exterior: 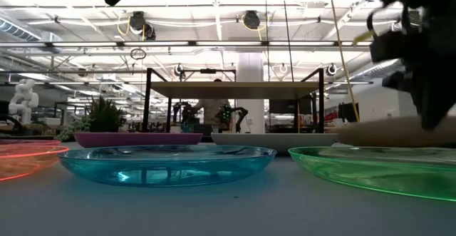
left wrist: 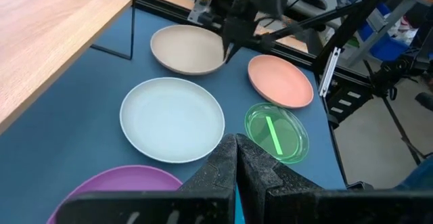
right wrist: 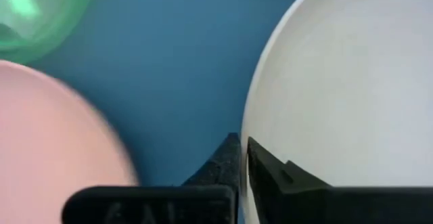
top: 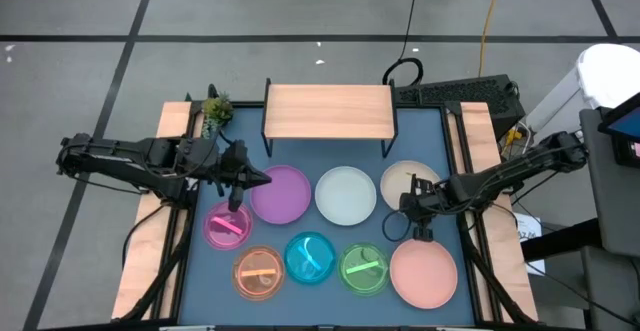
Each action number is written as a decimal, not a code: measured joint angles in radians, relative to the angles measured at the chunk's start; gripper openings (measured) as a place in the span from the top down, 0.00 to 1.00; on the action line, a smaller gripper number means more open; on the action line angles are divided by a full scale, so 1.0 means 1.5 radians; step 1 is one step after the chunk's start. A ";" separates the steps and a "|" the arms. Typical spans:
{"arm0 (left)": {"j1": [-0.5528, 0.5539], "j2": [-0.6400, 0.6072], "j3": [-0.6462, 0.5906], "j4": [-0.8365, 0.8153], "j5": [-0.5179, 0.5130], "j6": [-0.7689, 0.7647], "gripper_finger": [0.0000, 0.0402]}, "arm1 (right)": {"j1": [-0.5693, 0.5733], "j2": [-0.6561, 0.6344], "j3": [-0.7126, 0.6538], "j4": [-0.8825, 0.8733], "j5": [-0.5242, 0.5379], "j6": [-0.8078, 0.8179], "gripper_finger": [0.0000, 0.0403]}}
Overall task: Place and stack plates onto a shelf
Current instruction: Put the white plate on the shelf
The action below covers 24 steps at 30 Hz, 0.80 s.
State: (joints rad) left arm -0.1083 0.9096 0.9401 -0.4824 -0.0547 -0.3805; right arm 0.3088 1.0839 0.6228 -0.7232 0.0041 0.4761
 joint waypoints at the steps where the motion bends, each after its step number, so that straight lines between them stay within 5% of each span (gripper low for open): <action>1: 0.000 0.000 0.000 0.000 0.000 0.000 0.99 | 0.000 -0.001 0.018 -0.017 -0.002 0.001 1.00; 24: 0.000 0.000 0.000 0.000 0.000 -0.014 0.99 | 0.001 0.032 0.438 -0.237 -0.041 0.129 1.00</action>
State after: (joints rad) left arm -0.1084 0.9096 0.9401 -0.4825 -0.0547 -0.4009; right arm 0.3096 1.1322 1.2803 -1.0781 -0.0571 0.6689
